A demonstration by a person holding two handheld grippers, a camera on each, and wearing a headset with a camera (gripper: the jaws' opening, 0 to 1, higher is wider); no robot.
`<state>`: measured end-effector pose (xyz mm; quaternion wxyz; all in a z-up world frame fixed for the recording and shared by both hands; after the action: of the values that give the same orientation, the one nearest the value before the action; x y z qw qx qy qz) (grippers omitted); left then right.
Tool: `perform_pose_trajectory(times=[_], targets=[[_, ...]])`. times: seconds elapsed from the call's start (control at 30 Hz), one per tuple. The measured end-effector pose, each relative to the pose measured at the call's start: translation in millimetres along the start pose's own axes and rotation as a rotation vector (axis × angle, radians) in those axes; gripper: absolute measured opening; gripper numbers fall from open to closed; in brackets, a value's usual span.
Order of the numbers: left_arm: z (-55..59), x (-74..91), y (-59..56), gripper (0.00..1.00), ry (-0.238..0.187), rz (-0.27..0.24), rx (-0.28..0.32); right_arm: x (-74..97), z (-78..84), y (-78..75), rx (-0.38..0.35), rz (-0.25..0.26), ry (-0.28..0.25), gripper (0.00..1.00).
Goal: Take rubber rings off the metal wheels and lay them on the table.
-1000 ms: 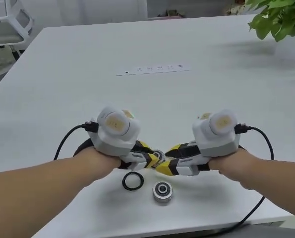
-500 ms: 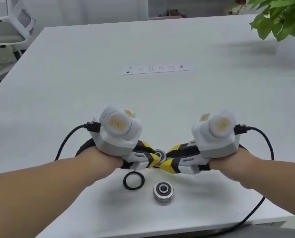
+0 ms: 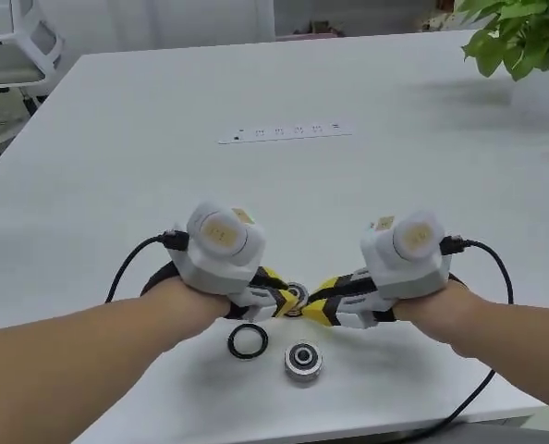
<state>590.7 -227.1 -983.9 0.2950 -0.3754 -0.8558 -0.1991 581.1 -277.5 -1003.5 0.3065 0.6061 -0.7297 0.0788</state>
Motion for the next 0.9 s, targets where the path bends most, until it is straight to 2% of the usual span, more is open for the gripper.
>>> perform_pose_trajectory(times=[0.17,0.43,0.53,0.7,0.9], targets=[[-0.2,0.3,-0.6,0.13,0.009,-0.003,-0.005,2.5,2.3,0.0,-0.012,-0.01,0.008,0.03],[-0.3,0.0,-0.6,0.13,0.021,-0.006,-0.002,3.0,1.7,-3.2,-0.078,-0.03,-0.008,0.01],[-0.4,0.1,-0.7,0.13,0.022,-0.009,-0.002,3.1,1.6,-4.5,-0.13,-0.03,-0.024,0.0],[-0.5,0.3,-0.9,0.13,0.023,-0.019,-0.016,3.4,1.9,-6.6,-0.274,-0.018,-0.063,0.0],[0.1,1.1,-2.0,0.13,0.03,-0.035,-0.059,3.5,2.7,-6.2,-0.323,-0.013,-0.084,0.0]])
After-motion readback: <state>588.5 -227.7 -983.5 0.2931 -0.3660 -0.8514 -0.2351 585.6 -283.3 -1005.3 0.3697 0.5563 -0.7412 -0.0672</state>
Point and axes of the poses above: the centre of the closed fingertips' face, and the gripper's own axes: x roughly backward along the fingers, y roughly to its left, z roughly out of its underside, the point moved 3 cm from there along x, roughly backward along the fingers, and after that the axes turned 12 degrees about -z, right-handed, at the moved point
